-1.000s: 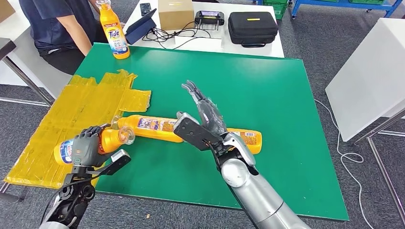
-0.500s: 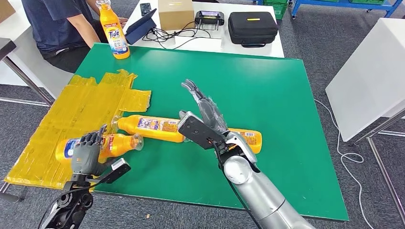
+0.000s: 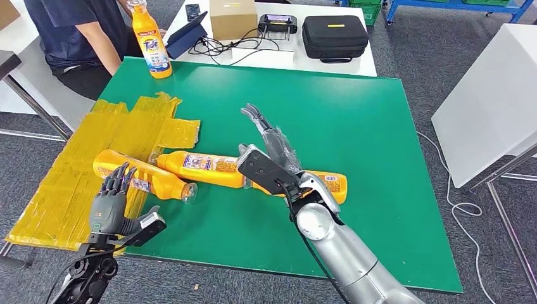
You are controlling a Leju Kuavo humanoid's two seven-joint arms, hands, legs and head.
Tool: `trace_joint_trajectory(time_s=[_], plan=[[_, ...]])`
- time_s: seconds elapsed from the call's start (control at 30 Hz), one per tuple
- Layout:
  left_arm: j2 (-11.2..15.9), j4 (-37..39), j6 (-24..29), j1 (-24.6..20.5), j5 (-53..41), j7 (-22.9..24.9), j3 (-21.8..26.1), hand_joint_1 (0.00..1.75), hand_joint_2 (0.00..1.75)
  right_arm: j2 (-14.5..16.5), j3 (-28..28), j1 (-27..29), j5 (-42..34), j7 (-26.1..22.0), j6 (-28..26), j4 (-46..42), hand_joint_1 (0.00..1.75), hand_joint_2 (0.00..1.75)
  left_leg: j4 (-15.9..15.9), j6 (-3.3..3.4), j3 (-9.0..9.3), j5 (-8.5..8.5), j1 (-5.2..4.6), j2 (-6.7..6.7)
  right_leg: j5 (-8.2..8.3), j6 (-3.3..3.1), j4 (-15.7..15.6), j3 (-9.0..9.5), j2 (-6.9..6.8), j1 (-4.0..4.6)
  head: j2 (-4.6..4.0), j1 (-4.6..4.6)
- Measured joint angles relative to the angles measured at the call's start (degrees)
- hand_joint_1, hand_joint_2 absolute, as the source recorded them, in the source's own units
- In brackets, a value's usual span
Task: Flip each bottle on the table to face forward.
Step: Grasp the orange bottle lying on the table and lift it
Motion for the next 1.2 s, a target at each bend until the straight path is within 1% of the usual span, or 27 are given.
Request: trace_joint_trajectory(time_s=[0.07, 0.2, 0.3, 0.4, 0.57, 0.67, 0.8, 0.97, 1.2], plan=[[0.0, 0.0, 0.0, 0.0, 3.9, -1.5, 0.0, 0.0, 0.0, 0.0, 0.2, -0.2, 0.2, 0.6, 0.4, 0.4, 0.0, 0.0, 0.0, 0.0, 0.0, 0.0, 0.0, 0.0, 0.0, 0.0, 0.0, 0.0, 0.0, 0.0, 0.0, -0.01], [0.3, -1.8, -0.1, 0.0, 15.2, -2.4, -0.8, 0.0, 0.0, 0.0, 0.8, -1.1, 1.6, 1.8, 2.1, 2.7, 0.0, 1.75, 0.0, 0.0, 0.0, 0.0, 0.0, 0.0, 0.0, 0.0, 0.0, 0.0, 0.0, 0.0, 0.0, -0.01], [0.9, -6.2, -1.1, 0.1, 26.9, -2.7, -1.9, 0.0, 0.0, 0.4, 1.8, -2.7, 3.9, 2.7, 3.9, 6.9, 0.0, 1.75, 0.0, -0.01, 0.0, 0.02, 0.01, 0.0, 0.0, 0.0, 0.0, 0.01, 0.0, 0.01, -0.01, -0.01], [1.0, -13.6, -2.9, 0.2, 37.8, -2.8, -2.3, 0.0, 0.0, 2.0, 2.8, -4.9, 6.4, 2.4, 4.4, 13.8, 0.0, 1.75, 0.0, -0.02, 0.0, 0.04, 0.02, -0.02, 0.01, 0.0, 0.0, 0.01, -0.01, 0.02, -0.01, -0.01], [0.4, -25.0, -5.4, 0.1, 47.7, -3.6, -2.5, 0.0, 0.0, 5.1, 4.2, -7.5, 10.1, 2.1, 4.6, 24.5, 0.0, 1.75, 0.0, -0.02, 0.0, 0.04, 0.01, -0.01, 0.01, 0.0, 0.0, 0.0, -0.01, 0.01, -0.01, 0.0], [-0.1, -29.1, -6.2, 0.0, 49.8, -3.9, -2.9, 0.0, 0.0, 6.4, 4.7, -8.6, 11.4, 2.5, 4.4, 28.9, 0.0, 1.75, 0.0, -0.02, 0.0, 0.04, 0.01, -0.01, 0.01, 0.0, 0.0, -0.01, -0.01, 0.0, -0.01, 0.0], [-0.9, -31.6, -6.5, -0.6, 50.3, -4.0, -3.8, 0.0, 0.0, 7.4, 5.1, -9.6, 12.4, 3.4, 3.7, 32.5, 0.0, 1.75, 0.0, -0.02, 0.0, 0.04, 0.01, -0.01, 0.01, 0.0, 0.0, -0.02, -0.01, 0.0, -0.01, 0.01], [-1.9, -32.0, -7.0, -2.0, 50.4, -4.0, -4.7, 0.0, 0.0, 8.2, 5.1, -10.7, 13.0, 4.3, 3.1, 34.7, 0.0, 1.75, 0.0, -0.02, 0.01, 0.04, 0.01, 0.01, 0.02, 0.0, 0.0, -0.01, 0.0, 0.0, -0.01, 0.0], [-2.7, -32.0, -7.8, -3.1, 50.4, -4.0, -5.0, 0.0, 0.0, 8.6, 5.2, -11.2, 14.0, 5.2, 2.1, 36.3, 0.0, 1.75, 0.0, -0.02, 0.0, 0.04, 0.01, 0.0, 0.02, 0.01, 0.0, -0.04, 0.0, 0.0, -0.01, 0.0]])
